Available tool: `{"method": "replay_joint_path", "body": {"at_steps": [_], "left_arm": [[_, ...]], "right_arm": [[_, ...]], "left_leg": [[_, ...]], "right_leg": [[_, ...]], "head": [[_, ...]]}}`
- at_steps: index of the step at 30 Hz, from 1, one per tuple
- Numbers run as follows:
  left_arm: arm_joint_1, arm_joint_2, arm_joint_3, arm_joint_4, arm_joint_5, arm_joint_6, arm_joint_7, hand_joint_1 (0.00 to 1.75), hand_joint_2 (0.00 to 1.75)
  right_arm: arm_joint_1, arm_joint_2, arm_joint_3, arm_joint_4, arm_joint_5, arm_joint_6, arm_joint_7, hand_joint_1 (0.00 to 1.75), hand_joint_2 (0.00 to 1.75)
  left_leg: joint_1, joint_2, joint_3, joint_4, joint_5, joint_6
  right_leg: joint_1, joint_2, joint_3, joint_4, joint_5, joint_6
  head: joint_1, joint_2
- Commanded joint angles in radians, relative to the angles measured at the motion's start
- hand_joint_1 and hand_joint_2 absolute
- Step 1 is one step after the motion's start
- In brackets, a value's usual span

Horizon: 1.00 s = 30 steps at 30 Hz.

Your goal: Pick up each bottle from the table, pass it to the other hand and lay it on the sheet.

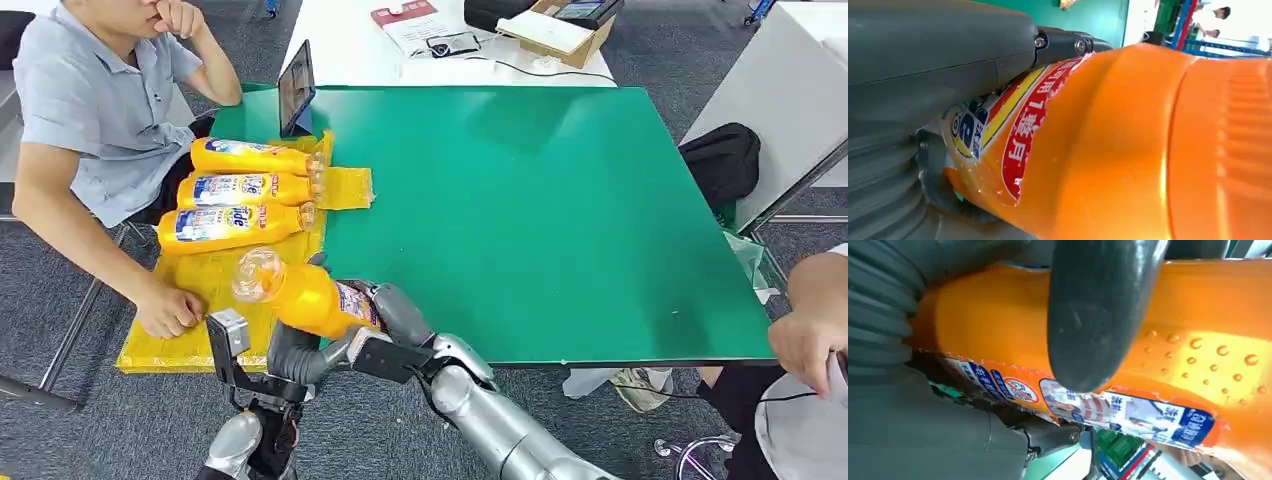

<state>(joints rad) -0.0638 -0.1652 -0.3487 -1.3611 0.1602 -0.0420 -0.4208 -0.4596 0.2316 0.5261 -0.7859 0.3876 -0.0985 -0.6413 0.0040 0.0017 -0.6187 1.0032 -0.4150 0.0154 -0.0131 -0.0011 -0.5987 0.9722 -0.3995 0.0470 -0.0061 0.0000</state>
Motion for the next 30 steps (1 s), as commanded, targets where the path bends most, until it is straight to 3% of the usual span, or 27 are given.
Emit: {"method": "replay_joint_path", "body": {"at_steps": [1,7,8,16,25,30], "left_arm": [[-0.042,0.03,-0.044,-0.005,0.043,-0.06,-0.009,1.75,1.75],[-0.034,0.021,-0.025,-0.012,0.089,-0.088,-0.006,1.75,1.75],[-0.034,0.017,-0.016,-0.011,0.109,-0.095,-0.003,1.75,1.75],[-0.031,0.022,0.031,-0.012,0.146,-0.085,0.005,1.75,1.75],[-0.141,0.035,0.192,0.184,0.061,0.133,0.007,1.75,1.75],[-0.188,0.034,0.238,0.226,0.054,0.165,0.001,1.75,1.75]], "right_arm": [[-0.03,0.012,0.063,0.071,-0.012,0.031,0.042,0.0,1.75],[-0.015,0.014,0.073,0.044,-0.02,0.033,0.046,0.0,1.75],[-0.01,0.014,0.071,0.036,-0.025,0.03,0.045,0.0,0.0],[0.041,0.005,0.037,-0.073,-0.067,-0.007,0.029,0.0,0.0],[0.141,-0.038,0.023,-0.335,-0.061,-0.207,-0.057,0.0,0.0],[0.152,-0.065,0.05,-0.411,-0.149,-0.312,-0.057,0.0,0.0]], "left_leg": [[0.0,0.0,0.002,0.0,-0.001,-0.001],[0.001,-0.001,0.004,0.0,-0.002,-0.001],[0.0,-0.001,0.003,0.0,-0.001,-0.001],[0.001,-0.002,0.003,0.0,-0.002,-0.001],[0.0,-0.002,0.004,-0.001,-0.001,-0.001],[0.001,-0.004,0.003,0.0,-0.001,-0.001]], "right_leg": [[0.0,0.0,0.002,0.0,-0.001,-0.001],[0.001,-0.001,0.004,0.0,-0.002,-0.002],[0.0,-0.001,0.003,0.0,-0.002,-0.001],[0.001,-0.002,0.004,0.0,-0.002,-0.002],[0.0,-0.002,0.004,0.0,-0.002,-0.002],[0.001,-0.004,0.003,0.001,-0.002,-0.002]], "head": [[0.0,0.0],[0.0,0.0],[0.0,0.0],[0.0,0.0],[0.0,0.0],[0.0,0.0]]}}
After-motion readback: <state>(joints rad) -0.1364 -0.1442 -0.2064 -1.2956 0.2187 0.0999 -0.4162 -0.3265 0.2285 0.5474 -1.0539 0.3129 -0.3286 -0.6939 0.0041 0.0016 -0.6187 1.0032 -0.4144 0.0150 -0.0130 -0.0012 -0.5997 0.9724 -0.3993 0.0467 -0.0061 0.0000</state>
